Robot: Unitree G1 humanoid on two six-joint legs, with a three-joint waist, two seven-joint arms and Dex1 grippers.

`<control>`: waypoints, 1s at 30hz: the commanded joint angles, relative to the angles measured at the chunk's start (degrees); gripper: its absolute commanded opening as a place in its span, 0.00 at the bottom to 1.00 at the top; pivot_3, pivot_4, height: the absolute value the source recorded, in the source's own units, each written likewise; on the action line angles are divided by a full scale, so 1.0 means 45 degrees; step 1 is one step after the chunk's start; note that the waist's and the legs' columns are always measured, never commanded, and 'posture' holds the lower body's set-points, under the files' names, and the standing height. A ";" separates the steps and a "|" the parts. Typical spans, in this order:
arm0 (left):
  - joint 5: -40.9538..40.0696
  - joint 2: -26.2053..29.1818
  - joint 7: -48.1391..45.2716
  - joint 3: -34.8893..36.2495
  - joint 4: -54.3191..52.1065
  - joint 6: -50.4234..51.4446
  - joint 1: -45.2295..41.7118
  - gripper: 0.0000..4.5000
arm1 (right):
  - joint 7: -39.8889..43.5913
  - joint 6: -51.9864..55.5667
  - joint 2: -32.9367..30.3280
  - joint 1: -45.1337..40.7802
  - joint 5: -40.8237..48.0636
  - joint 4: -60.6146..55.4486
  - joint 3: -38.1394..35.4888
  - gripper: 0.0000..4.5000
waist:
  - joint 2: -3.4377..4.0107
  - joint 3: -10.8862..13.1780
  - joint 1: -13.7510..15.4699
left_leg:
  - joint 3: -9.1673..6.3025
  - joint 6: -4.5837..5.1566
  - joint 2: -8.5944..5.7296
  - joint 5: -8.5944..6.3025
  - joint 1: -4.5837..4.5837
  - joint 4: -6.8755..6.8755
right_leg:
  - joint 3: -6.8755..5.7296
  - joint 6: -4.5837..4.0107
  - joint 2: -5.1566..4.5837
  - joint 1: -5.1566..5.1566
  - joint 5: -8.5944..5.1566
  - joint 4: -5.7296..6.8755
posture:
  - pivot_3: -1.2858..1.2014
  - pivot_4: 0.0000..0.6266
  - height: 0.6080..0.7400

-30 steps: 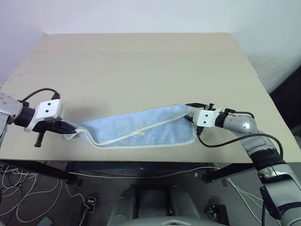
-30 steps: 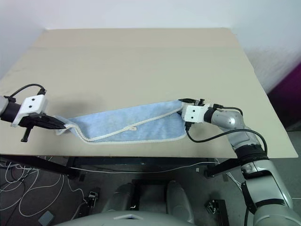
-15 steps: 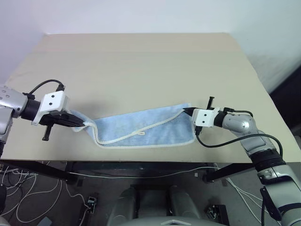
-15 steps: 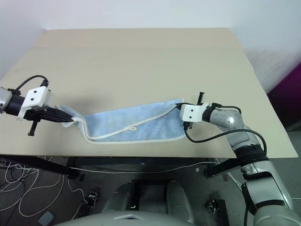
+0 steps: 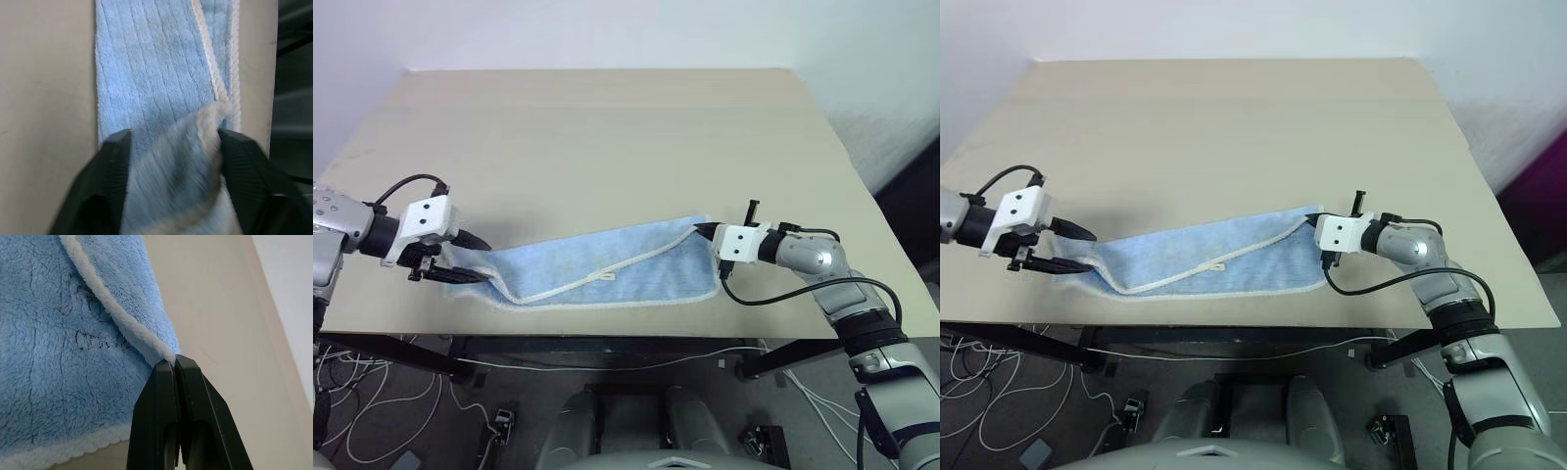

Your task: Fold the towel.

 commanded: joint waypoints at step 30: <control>-0.0273 0.2874 -0.0386 -0.2713 -0.0982 -0.1980 0.1398 0.71 | 0.0100 -0.0061 -0.0034 -0.0438 0.0103 -0.0192 -0.0170 0.00 | 0.0002 0.0003 -0.0013 | 0.0003 0.0006 0.0002 -0.0004 0.0001 0.0011 | 0.0004 -0.0001 0.0002 0.0003 -0.0001 0.0007 | 0.52 0.24 1.00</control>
